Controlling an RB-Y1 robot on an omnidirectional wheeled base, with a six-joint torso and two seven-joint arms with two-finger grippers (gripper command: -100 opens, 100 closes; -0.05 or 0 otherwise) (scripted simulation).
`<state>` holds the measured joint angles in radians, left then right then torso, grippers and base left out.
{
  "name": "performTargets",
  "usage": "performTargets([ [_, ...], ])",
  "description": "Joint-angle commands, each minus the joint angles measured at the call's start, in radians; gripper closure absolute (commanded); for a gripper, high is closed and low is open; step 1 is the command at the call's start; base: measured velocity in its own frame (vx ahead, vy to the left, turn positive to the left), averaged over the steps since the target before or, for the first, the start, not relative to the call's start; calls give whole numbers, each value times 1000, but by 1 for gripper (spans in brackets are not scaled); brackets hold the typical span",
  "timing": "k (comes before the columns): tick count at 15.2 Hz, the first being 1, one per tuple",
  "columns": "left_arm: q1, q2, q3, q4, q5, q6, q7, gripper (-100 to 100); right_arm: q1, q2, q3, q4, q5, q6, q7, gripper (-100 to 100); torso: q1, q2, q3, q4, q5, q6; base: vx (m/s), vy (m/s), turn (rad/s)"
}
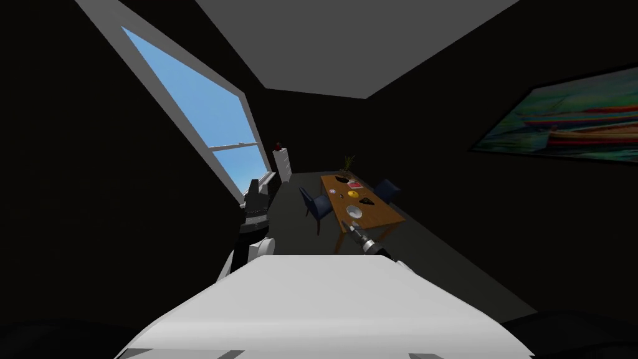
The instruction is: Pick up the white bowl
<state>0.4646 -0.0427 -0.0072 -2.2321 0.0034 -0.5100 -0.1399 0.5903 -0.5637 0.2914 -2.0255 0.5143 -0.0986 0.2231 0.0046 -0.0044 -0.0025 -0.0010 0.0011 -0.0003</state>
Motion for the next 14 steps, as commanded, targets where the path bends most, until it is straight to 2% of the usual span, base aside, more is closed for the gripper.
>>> performTargets([
  [1, 0, 0, 0, 0, 0, 0, 0, 0, 14, -50, 36, 38, 50, 50, 21, -100, 0, 0, 0, 0, 0, 0, 80, 56, 168],
  [2, 0, 0, 0, 0, 0, 0, 0, 0, 14, -52, 36, 38, 55, 58, 21, -100, 0, 0, 0, 0, 0, 0, 88, 50, 142],
  [3, 0, 0, 0, 0, 0, 0, 0, 0, 21, -88, 63, 64, 85, 82, 35, -100, -1, -1, 0, 0, 0, 0, 104, 55, 177],
  [5, 0, 0, 0, 0, 0, 0, 0, 0, 21, -88, 63, 64, 93, 100, 35, -100, 0, -2, -1, 0, 0, 0, 85, 50, 100],
  [6, 0, 0, 0, 0, 0, 0, 0, 0, 29, -123, 90, 91, 132, 129, 49, -100, -1, -1, -1, 0, 0, 0, 65, 43, 133],
  [7, 0, 0, 0, 0, 0, 0, 0, 0, 29, -123, 90, 91, 132, 141, 49, -100, -1, 0, 0, 0, 0, 0, 75, 33, 155],
  [8, 0, 0, 0, 0, 0, 0, 0, 0, 36, -158, 117, 117, 165, 181, 64, -100, -1, 0, 0, 0, 0, 0, 93, 31, 194],
  [9, 0, 0, 0, 0, 0, 0, 0, 0, 36, -158, 117, 117, 169, 183, 64, -100, -2, -1, 0, 0, 0, 0, 107, 30, 157],
  [10, 0, 0, 0, 0, 0, 0, 0, 0, 43, -192, 144, 143, 203, 207, 79, -100, -2, -2, -1, 0, 0, 0, 120, 39, 200],
  [12, 0, 0, 0, 0, 0, 0, 0, 0, 43, -192, 144, 143, 207, 224, 79, -100, -2, -3, -1, -1, 0, 0, 93, 30, 109],
  [13, 0, 0, 0, 0, 0, 0, 0, 0, 50, -225, 170, 169, 244, 247, 94, -100, -2, -1, -1, 0, 0, 0, 90, 18, 163],
  [14, 0, 0, 0, 0, 0, 0, 0, 0, 50, -225, 170, 169, 244, 263, 94, -100, -2, -1, -1, 0, 0, 0, 97, 15, 152],
])
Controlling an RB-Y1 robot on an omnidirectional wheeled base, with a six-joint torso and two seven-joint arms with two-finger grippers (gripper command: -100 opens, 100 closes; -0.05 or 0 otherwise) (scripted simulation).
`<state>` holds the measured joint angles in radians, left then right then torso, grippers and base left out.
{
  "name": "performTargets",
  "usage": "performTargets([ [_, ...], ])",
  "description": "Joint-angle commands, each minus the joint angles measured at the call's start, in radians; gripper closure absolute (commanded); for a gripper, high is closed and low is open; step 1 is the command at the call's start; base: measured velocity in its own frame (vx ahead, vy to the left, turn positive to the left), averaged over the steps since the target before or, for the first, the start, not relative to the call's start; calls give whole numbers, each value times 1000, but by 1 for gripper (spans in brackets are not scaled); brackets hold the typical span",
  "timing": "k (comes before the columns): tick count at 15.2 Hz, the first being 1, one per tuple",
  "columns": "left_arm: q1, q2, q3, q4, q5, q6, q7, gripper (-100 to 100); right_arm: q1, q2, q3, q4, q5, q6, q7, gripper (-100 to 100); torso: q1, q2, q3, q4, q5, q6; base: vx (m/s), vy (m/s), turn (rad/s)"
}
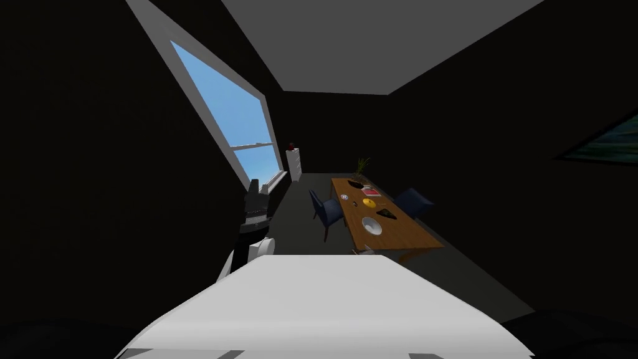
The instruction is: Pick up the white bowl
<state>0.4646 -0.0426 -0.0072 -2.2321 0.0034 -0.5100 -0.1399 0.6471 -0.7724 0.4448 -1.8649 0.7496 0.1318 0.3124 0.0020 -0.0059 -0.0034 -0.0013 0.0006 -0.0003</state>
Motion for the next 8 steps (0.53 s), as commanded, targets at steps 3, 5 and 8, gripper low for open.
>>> performTargets([
  [3, 0, 0, 0, 0, 0, 0, 0, 0, -1, -48, 42, 33, 44, 74, 20, -100, 0, 1, 1, 0, 0, 0, 80, 11, 104],
  [5, 0, 0, 0, 0, 0, 0, 0, 0, 6, -78, 66, 58, 79, 113, 35, -100, -1, 0, 0, 0, 0, 0, 107, 10, 174],
  [8, 0, 0, 0, 0, 0, 0, 0, 0, 12, -107, 90, 82, 113, 151, 50, -100, -1, -3, -1, -1, 0, 0, 127, -1, 124],
])
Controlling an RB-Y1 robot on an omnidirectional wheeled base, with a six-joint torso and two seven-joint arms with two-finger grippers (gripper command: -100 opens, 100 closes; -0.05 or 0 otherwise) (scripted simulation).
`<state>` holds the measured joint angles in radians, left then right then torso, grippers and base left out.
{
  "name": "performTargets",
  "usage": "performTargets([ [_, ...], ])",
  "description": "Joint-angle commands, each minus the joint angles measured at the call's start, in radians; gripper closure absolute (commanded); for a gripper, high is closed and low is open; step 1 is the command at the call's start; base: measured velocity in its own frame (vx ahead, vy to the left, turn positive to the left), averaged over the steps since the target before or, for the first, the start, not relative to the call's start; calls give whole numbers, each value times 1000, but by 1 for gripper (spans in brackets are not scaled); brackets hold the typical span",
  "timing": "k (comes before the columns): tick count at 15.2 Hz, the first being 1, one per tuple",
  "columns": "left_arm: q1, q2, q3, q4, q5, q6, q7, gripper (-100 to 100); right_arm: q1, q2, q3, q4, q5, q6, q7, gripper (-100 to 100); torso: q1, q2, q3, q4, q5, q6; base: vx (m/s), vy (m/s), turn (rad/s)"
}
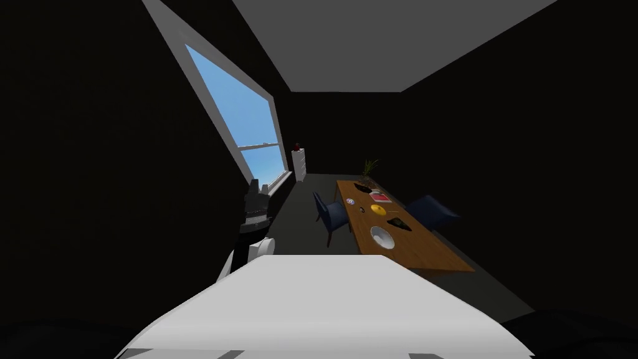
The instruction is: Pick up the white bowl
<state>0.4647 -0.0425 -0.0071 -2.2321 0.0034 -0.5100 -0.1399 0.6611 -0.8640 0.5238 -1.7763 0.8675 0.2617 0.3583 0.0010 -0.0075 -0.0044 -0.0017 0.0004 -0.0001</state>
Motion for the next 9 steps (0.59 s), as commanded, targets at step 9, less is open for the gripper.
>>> performTargets([
  [9, 0, 0, 0, 0, 0, 0, 0, 0, 26, -142, 123, 102, 141, 185, 77, -100, -1, 0, 0, 0, 0, 0, 108, -6, 146],
])
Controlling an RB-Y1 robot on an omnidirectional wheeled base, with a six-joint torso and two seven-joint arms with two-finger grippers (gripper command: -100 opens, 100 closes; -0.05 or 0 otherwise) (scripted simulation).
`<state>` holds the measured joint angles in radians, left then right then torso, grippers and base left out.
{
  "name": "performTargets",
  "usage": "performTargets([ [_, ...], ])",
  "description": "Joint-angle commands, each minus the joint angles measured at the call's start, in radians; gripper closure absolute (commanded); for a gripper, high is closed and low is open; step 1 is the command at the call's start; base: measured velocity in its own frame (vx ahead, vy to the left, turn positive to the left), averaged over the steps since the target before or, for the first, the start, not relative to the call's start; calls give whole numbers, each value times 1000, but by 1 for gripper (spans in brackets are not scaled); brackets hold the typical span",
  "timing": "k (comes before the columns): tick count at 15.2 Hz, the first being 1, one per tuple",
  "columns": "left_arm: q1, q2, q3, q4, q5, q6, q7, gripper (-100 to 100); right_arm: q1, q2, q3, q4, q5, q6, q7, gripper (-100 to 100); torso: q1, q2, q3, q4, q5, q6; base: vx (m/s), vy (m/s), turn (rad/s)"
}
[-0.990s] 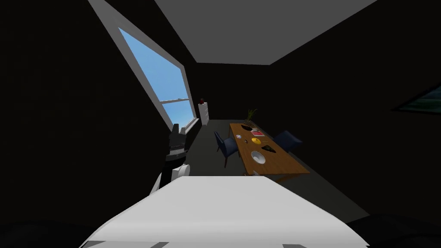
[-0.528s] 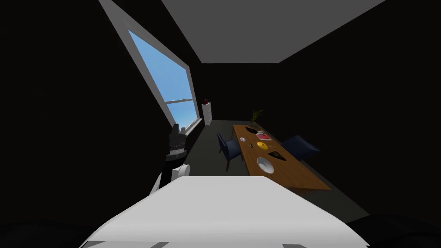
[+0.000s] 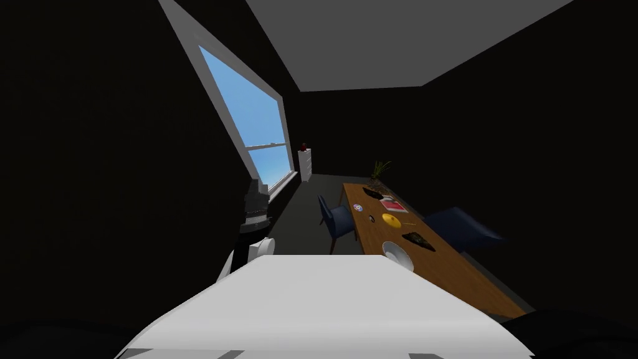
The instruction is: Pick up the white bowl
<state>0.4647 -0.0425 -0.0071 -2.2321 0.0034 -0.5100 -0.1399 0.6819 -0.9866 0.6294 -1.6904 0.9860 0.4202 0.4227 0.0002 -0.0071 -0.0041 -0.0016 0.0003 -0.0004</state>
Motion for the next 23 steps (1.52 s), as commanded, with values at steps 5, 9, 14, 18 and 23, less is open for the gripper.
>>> performTargets([
  [5, 0, 0, 0, 0, 0, 0, 0, 0, 22, -78, 80, 69, 84, 92, 48, -100, 0, -1, -1, 0, 0, 0, 124, -27, 142],
  [9, 0, 0, 0, 0, 0, 0, 0, 0, 40, -117, 143, 113, 123, 124, 76, -100, 0, 2, 1, 0, 0, 1, 61, -38, 102],
  [14, 0, 0, 0, 0, 0, 0, 0, 0, 45, -125, 162, 125, 131, 129, 83, -100, 2, 9, 5, 2, 0, 1, -6, -9, 27],
  [18, 0, 0, 0, 0, 0, 0, 0, 0, 45, -125, 162, 125, 131, 129, 83, -100, 3, 9, 5, 2, 0, 1, -1, -2, 5],
  [23, 0, 0, 0, 0, 0, 0, 0, 0, 57, -161, 138, 122, 179, 128, 100, -100, 5, 8, 5, 2, 1, 1, 4, 25, -74],
])
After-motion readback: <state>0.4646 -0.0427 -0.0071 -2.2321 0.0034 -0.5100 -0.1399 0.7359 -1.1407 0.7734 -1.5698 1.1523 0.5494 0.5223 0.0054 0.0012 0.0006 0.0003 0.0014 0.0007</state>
